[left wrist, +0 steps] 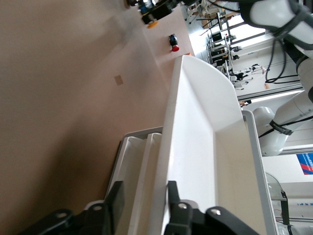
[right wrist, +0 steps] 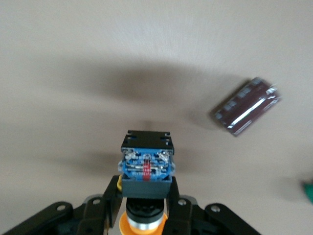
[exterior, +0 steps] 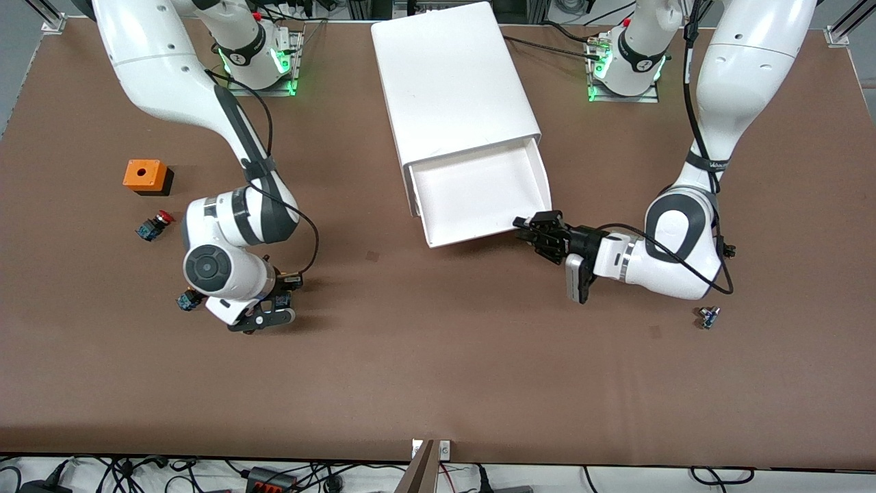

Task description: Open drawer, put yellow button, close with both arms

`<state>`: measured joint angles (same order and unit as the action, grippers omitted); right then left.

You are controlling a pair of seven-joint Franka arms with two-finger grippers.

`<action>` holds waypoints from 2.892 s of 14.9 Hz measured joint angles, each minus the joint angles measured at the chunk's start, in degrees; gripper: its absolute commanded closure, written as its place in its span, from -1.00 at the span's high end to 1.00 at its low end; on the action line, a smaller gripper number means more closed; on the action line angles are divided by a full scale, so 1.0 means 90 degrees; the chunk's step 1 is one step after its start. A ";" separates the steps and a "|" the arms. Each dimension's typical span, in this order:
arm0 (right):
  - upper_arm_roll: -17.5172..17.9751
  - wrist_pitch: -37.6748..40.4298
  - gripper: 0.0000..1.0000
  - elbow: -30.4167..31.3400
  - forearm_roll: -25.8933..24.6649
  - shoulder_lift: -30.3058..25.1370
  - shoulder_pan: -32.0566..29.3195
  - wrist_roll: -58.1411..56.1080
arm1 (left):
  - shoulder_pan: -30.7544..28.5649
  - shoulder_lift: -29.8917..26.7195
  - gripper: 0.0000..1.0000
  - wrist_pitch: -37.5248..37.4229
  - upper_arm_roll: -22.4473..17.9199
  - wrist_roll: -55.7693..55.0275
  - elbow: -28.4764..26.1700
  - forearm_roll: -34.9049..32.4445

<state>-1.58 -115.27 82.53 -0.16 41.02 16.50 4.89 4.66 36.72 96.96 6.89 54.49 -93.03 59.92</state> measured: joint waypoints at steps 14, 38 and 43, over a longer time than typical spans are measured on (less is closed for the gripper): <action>0.0050 0.1640 -1.00 -0.2082 0.0012 -0.1367 0.1697 0.0677 | -0.0131 -0.0848 1.00 -0.1496 0.0102 -0.4807 0.1391 -0.3235; 0.0494 0.0935 1.00 -0.2829 0.0086 0.0437 0.3491 0.2627 | 0.0095 -0.0824 1.00 -0.1438 0.0066 -0.5563 0.2166 -0.7522; 0.0494 0.0939 1.00 -0.2952 0.0087 0.0429 0.3490 0.3183 | 0.0106 -0.0824 1.00 -0.1438 0.0074 -0.5738 0.2168 -0.7516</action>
<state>2.87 -106.81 55.97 0.62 44.88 47.91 33.54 5.61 29.30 84.01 7.56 2.85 -73.52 -7.72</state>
